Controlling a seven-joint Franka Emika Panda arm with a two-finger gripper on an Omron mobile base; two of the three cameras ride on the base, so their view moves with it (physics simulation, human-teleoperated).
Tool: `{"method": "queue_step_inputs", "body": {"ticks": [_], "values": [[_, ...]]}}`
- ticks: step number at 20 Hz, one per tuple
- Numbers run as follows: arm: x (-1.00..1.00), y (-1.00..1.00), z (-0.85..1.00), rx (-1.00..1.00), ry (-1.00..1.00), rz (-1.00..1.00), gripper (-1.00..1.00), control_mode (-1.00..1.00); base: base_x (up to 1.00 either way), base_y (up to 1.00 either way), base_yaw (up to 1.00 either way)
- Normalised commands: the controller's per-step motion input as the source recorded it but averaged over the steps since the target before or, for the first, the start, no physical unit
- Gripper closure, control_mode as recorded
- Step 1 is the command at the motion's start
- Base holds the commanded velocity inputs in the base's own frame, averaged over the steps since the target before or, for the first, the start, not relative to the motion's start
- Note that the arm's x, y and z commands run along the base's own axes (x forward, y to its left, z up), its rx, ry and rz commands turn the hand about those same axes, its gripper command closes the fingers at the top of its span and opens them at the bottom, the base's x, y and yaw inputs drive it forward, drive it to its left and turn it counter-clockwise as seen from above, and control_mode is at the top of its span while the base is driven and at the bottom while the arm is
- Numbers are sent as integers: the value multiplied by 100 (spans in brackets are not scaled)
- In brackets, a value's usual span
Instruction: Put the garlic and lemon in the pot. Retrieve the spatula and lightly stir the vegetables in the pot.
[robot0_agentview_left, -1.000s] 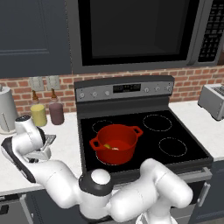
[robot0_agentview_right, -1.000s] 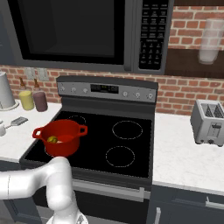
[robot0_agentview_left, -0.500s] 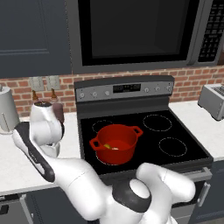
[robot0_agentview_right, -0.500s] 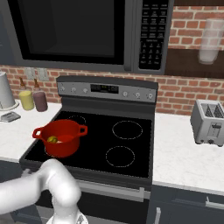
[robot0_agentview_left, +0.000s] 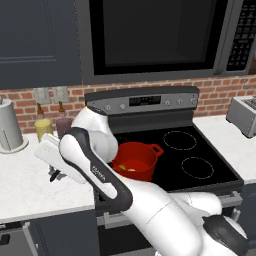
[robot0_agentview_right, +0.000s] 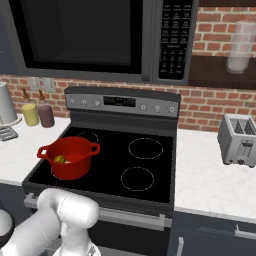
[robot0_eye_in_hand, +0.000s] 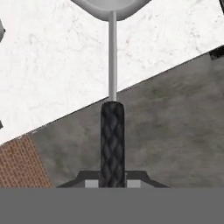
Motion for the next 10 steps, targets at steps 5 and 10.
{"method": "queue_step_inputs", "body": {"ticks": [5, 10], "values": [[-35, -87, 100, 32, 16, -13, 100, -100, 0, 0, 0], [-14, -100, 81, 38, 27, -17, 100, -100, 0, 0, 0]]}}
